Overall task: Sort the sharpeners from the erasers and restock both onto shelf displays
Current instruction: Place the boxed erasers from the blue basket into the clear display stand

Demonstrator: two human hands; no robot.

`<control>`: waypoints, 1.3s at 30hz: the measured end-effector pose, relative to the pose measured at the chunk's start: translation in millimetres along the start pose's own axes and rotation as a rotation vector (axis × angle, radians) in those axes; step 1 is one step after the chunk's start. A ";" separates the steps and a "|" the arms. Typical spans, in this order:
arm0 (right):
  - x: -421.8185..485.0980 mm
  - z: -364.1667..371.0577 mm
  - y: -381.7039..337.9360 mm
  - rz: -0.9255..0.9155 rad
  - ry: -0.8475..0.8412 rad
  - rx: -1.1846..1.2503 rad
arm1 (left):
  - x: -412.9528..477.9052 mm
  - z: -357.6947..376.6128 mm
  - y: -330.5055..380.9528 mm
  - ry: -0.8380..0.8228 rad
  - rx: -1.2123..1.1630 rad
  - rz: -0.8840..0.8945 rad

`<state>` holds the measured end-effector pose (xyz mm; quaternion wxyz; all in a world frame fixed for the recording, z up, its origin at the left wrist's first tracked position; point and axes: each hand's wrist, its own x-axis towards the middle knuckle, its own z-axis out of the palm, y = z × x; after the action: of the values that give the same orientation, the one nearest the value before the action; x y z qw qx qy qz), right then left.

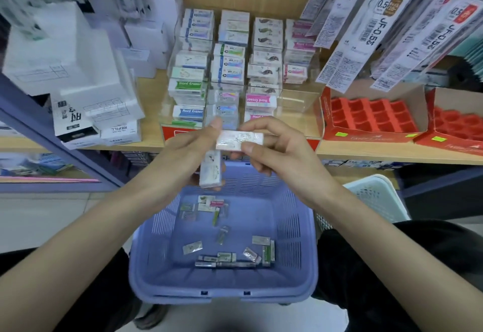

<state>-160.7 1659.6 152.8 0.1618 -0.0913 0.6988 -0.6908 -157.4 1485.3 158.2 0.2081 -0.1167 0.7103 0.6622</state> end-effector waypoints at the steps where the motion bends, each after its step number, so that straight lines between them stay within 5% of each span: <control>1: -0.3 0.4 -0.6 -0.017 -0.003 -0.020 | -2.8 -0.1 1.5 -0.033 0.026 0.040; 11: 1.2 -1.2 4.4 -0.128 0.043 -0.054 | -7.8 -6.6 7.5 -0.052 0.093 0.116; 19: 8.4 1.7 10.0 -0.016 0.158 0.270 | -5.6 1.2 7.9 -0.186 0.133 0.043; 27: 12.4 7.2 -3.4 -0.081 -0.006 -0.057 | 3.6 0.2 11.1 -0.113 -0.043 -0.098; 33: 27.0 12.3 -3.2 -0.209 0.089 -0.450 | 5.0 -14.7 24.3 0.061 0.059 0.066; 37: 63.9 14.8 -10.9 -0.494 0.198 -0.769 | 13.7 -29.0 33.9 0.185 -0.034 0.141; 39: 103.1 9.8 -19.1 -0.458 0.248 -0.738 | 22.5 -41.3 36.3 0.246 -0.166 0.104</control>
<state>-255.1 1613.7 161.5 -0.1236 -0.2118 0.8742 -0.4192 -199.2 1450.4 182.0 0.0744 -0.1768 0.6784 0.7093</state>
